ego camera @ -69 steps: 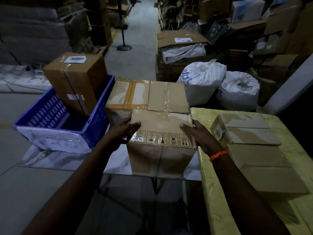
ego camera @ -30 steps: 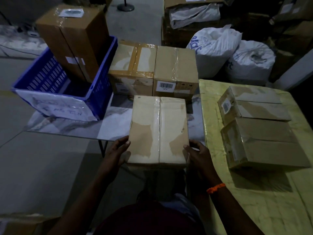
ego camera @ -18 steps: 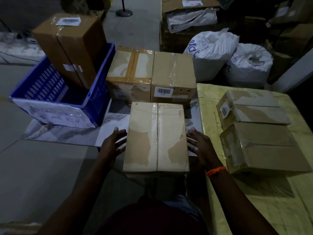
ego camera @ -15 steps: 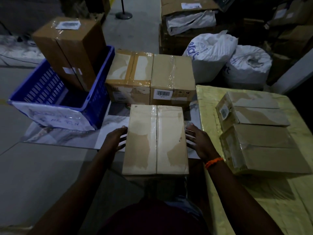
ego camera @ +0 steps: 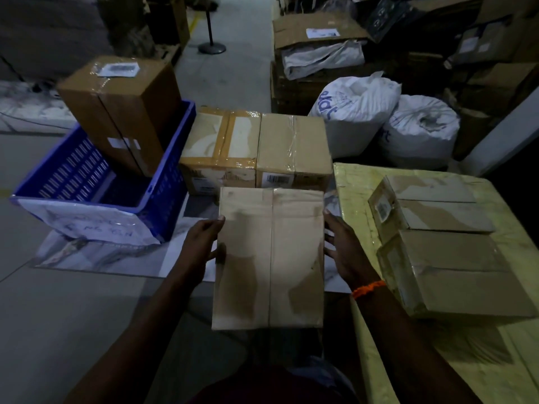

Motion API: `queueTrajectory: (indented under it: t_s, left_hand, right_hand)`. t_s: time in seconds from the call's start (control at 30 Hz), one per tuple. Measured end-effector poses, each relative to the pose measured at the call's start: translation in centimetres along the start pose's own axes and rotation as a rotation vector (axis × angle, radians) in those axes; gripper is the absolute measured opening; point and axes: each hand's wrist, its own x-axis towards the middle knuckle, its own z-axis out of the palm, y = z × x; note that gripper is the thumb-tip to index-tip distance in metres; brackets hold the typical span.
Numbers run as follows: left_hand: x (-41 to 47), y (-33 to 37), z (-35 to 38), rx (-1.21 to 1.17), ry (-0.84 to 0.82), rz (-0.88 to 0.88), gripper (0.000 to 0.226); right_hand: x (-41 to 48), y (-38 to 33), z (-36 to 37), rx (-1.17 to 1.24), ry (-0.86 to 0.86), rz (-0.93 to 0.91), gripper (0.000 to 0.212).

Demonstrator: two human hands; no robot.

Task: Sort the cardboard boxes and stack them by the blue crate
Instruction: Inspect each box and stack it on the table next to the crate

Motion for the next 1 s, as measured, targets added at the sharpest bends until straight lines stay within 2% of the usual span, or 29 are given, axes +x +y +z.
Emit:
queueTrajectory:
  t_s: [0.07, 0.17, 0.2, 0.27, 0.3, 0.4, 0.43, 0.53, 0.67, 0.8, 0.9, 1.0]
  left_hand:
    - [-0.5, 0.8, 0.4, -0.033, -0.002, 0.048, 0.025]
    - [-1.2, 2.1, 0.8, -0.067, -0.019, 0.138, 0.047]
    - [-1.4, 2.4, 0.8, -0.077, -0.017, 0.156, 0.050]
    - [-1.7, 3.0, 1.1, -0.094, -0.004, 0.189, 0.054]
    - [-1.9, 3.1, 1.2, -0.096, 0.001, 0.203, 0.055]
    - [-2.4, 2.8, 1.8, -0.079, 0.016, 0.214, 0.050]
    - [-2.6, 2.4, 2.1, -0.082, 0.017, 0.192, 0.050]
    - [-3.6, 0.7, 3.1, -0.099, -0.004, 0.134, 0.047]
    - [-3.9, -0.3, 3.8, -0.017, 0.044, 0.147, 0.053]
    - [-3.2, 0.4, 3.7, 0.019, 0.014, 0.142, 0.070]
    - [-3.1, 0.7, 4.5, 0.004, -0.028, 0.143, 0.069]
    - [-3.4, 0.3, 5.8, 0.051, -0.032, 0.161, 0.065]
  right_hand:
    - [-1.0, -0.6, -0.2, 0.042, 0.018, -0.064, 0.031]
    - [-2.5, -1.5, -0.4, 0.071, 0.057, -0.168, 0.032]
    - [-2.8, -1.7, -0.6, 0.079, 0.069, -0.202, 0.038]
    - [-3.6, -2.2, -1.1, 0.099, 0.093, -0.263, 0.066]
    - [-3.8, -2.2, -1.4, 0.098, 0.114, -0.289, 0.071]
    - [-4.4, -1.5, -1.9, 0.081, 0.172, -0.358, 0.034]
    - [-4.5, -1.0, -2.1, 0.069, 0.191, -0.369, 0.031]
    - [-4.7, 1.6, -2.9, -0.001, 0.256, -0.358, 0.047]
    - [-5.3, 3.7, -4.2, -0.021, 0.299, -0.359, 0.049]
    - [-5.4, 3.7, -4.1, -0.026, 0.298, -0.353, 0.054]
    - [-4.9, 3.5, -4.5, -0.017, 0.329, -0.367, 0.048]
    - [-4.5, 3.2, -5.5, 0.021, 0.354, -0.353, 0.055]
